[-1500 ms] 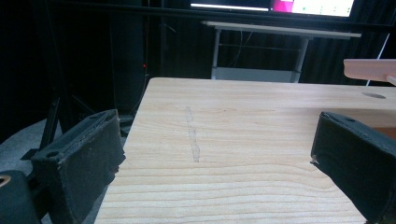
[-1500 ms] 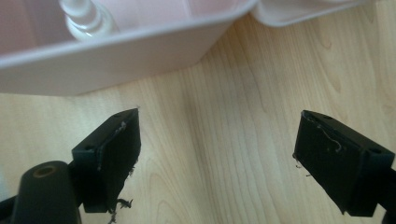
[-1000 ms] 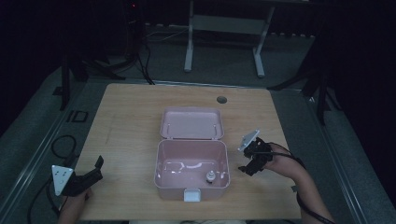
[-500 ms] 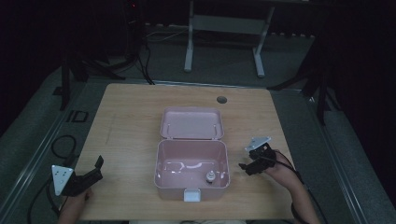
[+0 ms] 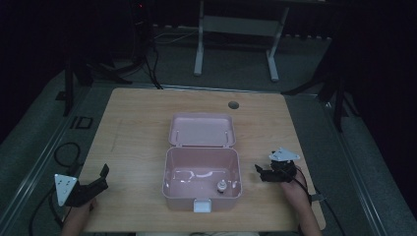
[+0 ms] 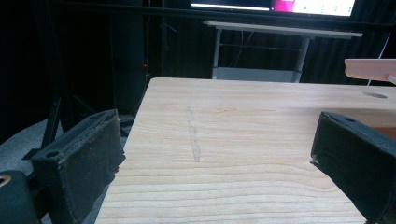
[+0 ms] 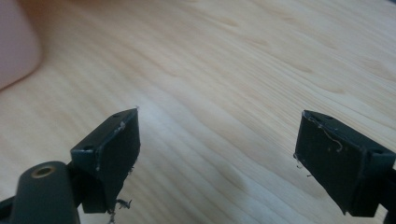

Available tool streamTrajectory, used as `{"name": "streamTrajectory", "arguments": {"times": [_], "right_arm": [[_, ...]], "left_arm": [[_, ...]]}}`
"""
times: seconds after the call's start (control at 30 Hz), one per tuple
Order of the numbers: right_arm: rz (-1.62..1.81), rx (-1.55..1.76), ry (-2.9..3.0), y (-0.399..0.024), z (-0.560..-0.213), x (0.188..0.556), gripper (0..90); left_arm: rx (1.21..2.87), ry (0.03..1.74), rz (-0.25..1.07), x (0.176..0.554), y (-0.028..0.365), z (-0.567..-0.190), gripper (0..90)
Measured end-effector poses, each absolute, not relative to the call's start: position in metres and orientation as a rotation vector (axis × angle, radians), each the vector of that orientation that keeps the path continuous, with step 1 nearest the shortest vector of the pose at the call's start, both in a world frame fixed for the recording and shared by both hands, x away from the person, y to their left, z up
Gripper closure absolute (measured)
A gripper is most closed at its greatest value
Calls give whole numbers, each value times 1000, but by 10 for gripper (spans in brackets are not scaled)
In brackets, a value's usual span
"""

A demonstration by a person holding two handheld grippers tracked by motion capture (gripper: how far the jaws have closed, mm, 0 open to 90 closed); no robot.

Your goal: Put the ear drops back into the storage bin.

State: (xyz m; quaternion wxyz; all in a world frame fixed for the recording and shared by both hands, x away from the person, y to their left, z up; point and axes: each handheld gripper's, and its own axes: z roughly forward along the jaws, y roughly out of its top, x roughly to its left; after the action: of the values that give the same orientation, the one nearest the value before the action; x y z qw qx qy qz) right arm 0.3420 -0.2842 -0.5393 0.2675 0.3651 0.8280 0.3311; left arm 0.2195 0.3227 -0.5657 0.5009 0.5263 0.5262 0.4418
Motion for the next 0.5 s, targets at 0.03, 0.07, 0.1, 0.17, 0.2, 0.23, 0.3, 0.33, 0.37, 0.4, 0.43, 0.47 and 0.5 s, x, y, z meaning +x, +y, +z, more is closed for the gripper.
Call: {"name": "streamTrajectory", "arguments": {"times": [0.03,0.07,0.1,0.17,0.2,0.23,0.3,0.33,0.37,0.4,0.43,0.47,0.5], "right_arm": [[895,1022,2186,-288,-543,340,136],[895,1022,2186,-288,-543,340,136],[885,1051,2153,-291,-546,339,137],[892,1063,2139,-292,-546,338,137],[892,1063,2139,-292,-546,338,137],[889,1071,2110,-294,-547,337,137],[913,1145,1990,-298,-549,331,136],[913,1145,1990,-298,-549,331,136],[915,1170,1942,-300,-550,329,136],[915,1170,1942,-300,-550,329,136],[923,1180,1922,-301,-551,328,133],[910,1196,1883,-301,-553,326,130],[910,1196,1883,-301,-553,326,130]], "left_arm": [[1272,1272,1068,219,323,-566,24],[1272,1272,1068,219,323,-566,24],[1272,1272,1068,219,323,-566,24],[1272,1273,1069,220,323,-566,24],[1272,1273,1069,220,323,-566,24],[1271,1273,1069,220,323,-566,24],[1270,1273,1069,219,323,-566,24],[1270,1273,1069,219,323,-566,24],[1267,1275,1068,220,323,-566,24],[1267,1275,1068,220,323,-566,24],[1267,1275,1068,220,323,-566,24],[1268,1274,1068,220,323,-566,24],[1269,1274,1068,220,323,-566,24]]}}
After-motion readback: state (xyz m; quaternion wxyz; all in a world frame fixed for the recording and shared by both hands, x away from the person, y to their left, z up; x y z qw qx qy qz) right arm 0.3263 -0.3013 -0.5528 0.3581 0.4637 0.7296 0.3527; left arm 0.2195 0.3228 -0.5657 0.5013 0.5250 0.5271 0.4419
